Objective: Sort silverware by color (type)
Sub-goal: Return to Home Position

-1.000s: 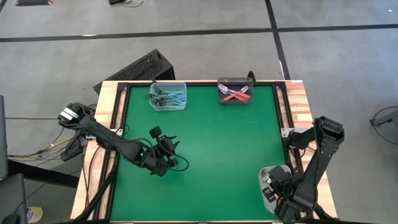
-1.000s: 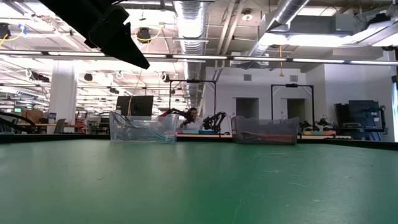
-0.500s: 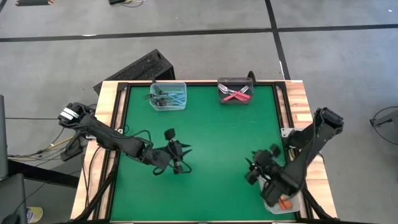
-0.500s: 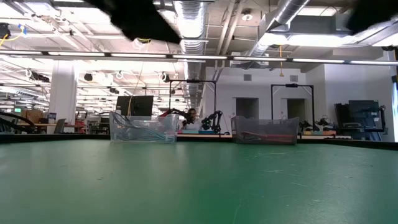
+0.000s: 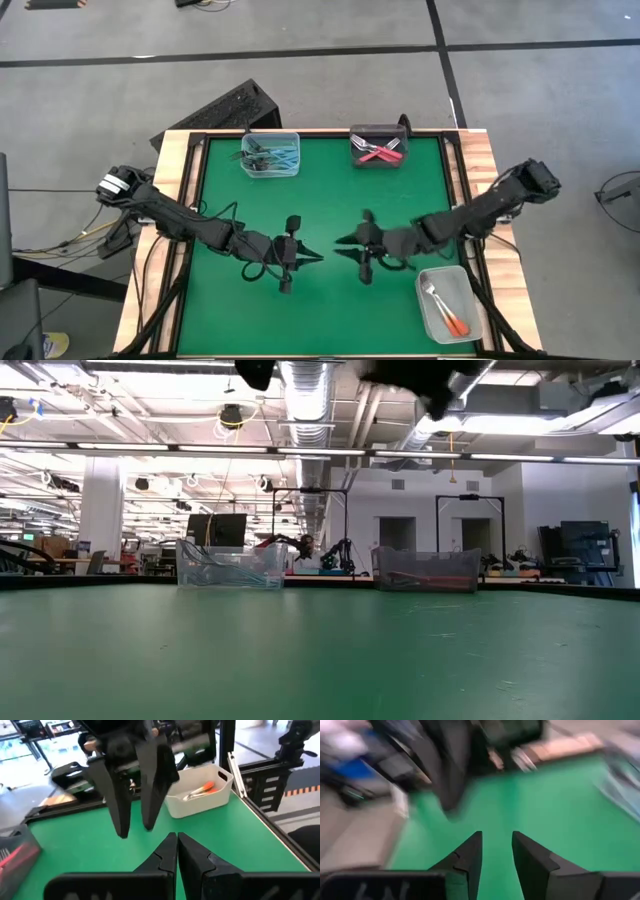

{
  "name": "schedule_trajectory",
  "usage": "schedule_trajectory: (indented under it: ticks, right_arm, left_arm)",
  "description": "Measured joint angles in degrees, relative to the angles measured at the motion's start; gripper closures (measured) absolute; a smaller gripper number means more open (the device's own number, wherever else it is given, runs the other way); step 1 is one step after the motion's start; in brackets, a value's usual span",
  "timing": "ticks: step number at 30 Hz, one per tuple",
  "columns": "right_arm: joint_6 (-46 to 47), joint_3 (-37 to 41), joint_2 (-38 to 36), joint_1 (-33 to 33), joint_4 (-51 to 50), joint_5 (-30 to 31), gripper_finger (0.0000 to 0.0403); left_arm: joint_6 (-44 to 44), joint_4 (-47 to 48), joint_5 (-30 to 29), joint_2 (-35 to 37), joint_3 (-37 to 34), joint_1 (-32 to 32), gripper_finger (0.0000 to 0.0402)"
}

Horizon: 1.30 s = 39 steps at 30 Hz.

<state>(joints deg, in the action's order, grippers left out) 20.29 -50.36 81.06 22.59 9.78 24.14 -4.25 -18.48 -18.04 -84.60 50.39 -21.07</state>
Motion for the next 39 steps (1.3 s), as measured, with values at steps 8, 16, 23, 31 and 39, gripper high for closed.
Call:
schedule_trajectory:
  ticks: [8, 16, 23, 31, 39]
  right_arm:
    - [-9.8, 3.1, -4.2, -10.4, 11.8, -11.9, 0.0297]
    - [-15.9, 3.2, -17.7, -9.2, -2.9, -12.4, 0.0324]
    - [-16.6, 6.0, -25.4, -2.2, -10.7, -3.1, 0.0343]
    - [-16.9, 25.4, -32.8, -7.0, 12.0, -3.7, 0.0345]
    - [-13.0, 33.3, -42.4, -16.1, 16.7, -15.0, 0.0345]
  left_arm:
    - [-3.7, 2.1, -0.4, 8.5, 0.1, 1.0, 0.0401]
    - [-1.5, -3.8, -3.8, 20.2, -15.1, 1.5, 0.0401]
    - [5.4, -15.2, -5.6, 30.0, -32.4, 1.7, 0.0401]
    - [5.8, -26.1, -2.4, 30.8, -38.2, 8.7, 0.0401]
    - [4.7, -24.2, 8.9, 34.0, -35.5, 19.3, 0.0401]
